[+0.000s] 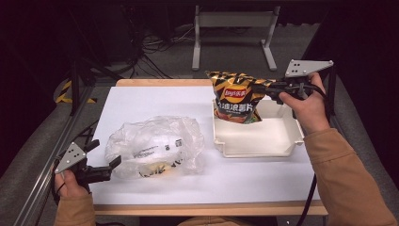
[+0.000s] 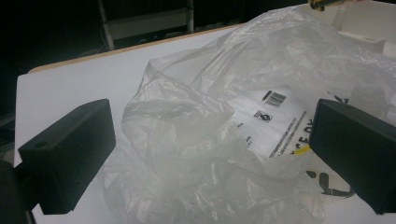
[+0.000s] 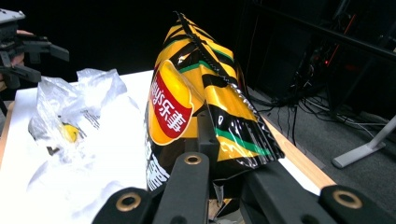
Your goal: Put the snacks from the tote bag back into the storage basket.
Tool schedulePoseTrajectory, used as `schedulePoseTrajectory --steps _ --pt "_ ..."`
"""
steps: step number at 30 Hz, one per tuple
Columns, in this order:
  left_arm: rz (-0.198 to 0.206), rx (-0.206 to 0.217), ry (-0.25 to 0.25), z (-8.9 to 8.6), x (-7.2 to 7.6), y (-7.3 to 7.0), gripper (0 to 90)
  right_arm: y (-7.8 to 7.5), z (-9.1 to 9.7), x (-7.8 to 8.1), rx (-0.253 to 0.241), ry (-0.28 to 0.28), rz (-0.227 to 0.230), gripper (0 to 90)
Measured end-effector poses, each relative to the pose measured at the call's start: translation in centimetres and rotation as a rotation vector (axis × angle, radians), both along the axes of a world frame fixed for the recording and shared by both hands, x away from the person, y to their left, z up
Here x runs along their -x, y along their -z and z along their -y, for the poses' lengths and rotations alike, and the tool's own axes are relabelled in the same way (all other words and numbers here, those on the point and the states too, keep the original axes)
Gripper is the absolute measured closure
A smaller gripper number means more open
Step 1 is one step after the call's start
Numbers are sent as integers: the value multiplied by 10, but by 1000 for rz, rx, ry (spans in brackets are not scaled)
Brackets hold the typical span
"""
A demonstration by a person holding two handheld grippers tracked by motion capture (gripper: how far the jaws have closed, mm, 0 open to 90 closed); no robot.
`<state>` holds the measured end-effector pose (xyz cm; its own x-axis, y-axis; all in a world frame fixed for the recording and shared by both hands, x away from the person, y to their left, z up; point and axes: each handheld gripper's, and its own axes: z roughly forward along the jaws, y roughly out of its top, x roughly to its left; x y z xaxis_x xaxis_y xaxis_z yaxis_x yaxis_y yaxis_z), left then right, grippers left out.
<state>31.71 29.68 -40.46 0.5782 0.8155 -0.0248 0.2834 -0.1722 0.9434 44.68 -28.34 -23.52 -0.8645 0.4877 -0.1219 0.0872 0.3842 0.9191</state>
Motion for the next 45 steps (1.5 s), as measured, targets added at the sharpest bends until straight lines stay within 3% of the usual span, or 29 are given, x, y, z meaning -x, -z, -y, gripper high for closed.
schedulePoseTrajectory --steps 21,45 --pt "-7 -7 11 5 -5 2 12 48 12 -22 13 11 -60 897" --pt "-9 -11 20 3 0 3 15 83 9 -46 18 -31 -136 886"
